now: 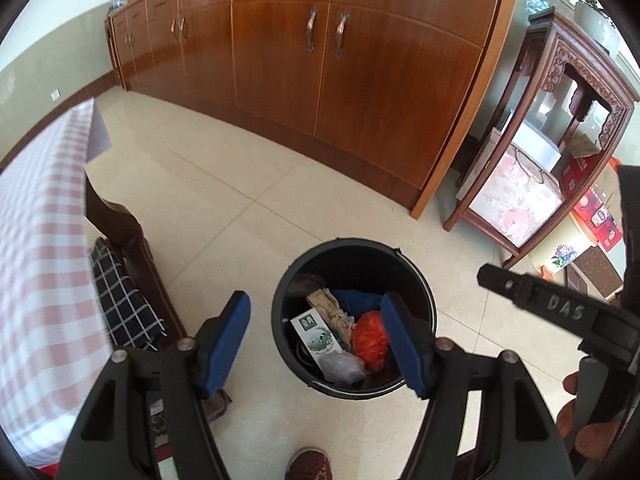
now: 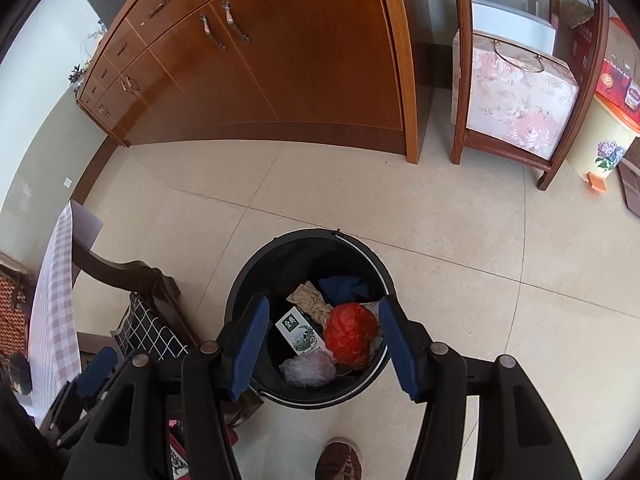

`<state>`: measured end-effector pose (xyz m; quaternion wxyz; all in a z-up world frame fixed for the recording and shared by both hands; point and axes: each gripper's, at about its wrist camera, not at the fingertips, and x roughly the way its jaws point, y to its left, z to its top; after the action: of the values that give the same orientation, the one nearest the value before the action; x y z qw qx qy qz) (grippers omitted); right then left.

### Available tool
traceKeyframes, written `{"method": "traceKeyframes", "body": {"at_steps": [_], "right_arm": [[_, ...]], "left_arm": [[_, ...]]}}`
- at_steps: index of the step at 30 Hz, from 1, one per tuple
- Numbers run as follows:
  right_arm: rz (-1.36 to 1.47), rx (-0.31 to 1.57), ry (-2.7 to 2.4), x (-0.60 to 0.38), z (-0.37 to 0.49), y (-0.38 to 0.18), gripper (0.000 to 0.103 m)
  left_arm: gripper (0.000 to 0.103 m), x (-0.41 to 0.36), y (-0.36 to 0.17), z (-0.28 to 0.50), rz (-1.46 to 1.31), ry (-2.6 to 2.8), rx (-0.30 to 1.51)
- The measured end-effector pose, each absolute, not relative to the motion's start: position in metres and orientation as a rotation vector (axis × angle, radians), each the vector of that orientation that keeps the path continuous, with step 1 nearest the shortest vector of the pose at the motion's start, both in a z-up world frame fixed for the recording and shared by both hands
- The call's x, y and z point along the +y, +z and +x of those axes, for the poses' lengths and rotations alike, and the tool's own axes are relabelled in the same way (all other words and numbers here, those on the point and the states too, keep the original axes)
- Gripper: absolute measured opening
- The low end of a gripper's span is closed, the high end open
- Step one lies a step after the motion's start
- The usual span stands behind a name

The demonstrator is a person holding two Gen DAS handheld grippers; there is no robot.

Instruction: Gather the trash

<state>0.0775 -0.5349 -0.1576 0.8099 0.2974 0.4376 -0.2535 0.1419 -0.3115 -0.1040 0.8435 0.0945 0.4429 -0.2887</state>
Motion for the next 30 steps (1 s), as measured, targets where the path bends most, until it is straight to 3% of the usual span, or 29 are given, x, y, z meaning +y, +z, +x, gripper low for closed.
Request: {"method": "traceKeyframes", "body": {"at_steps": [13, 22, 30], "right_arm": [[0.395, 0.963, -0.333, -0.434, 0.064, -0.109, 0.066], [0.133, 0.821, -0.198, -0.324, 0.057, -0.06, 0.075], [0.091, 0.743, -0.107, -0.262, 0.044, -0.036, 0.081]], "left_arm": [[0.071, -0.213, -0.045, 0.098, 0.135, -0.45, 0.81], [0.073, -0.129, -0.031, 0.081, 0.038, -0.263, 0.771], [0.074, -0.088, -0.019, 0.062, -0.006, -0.158, 0.76]]}}
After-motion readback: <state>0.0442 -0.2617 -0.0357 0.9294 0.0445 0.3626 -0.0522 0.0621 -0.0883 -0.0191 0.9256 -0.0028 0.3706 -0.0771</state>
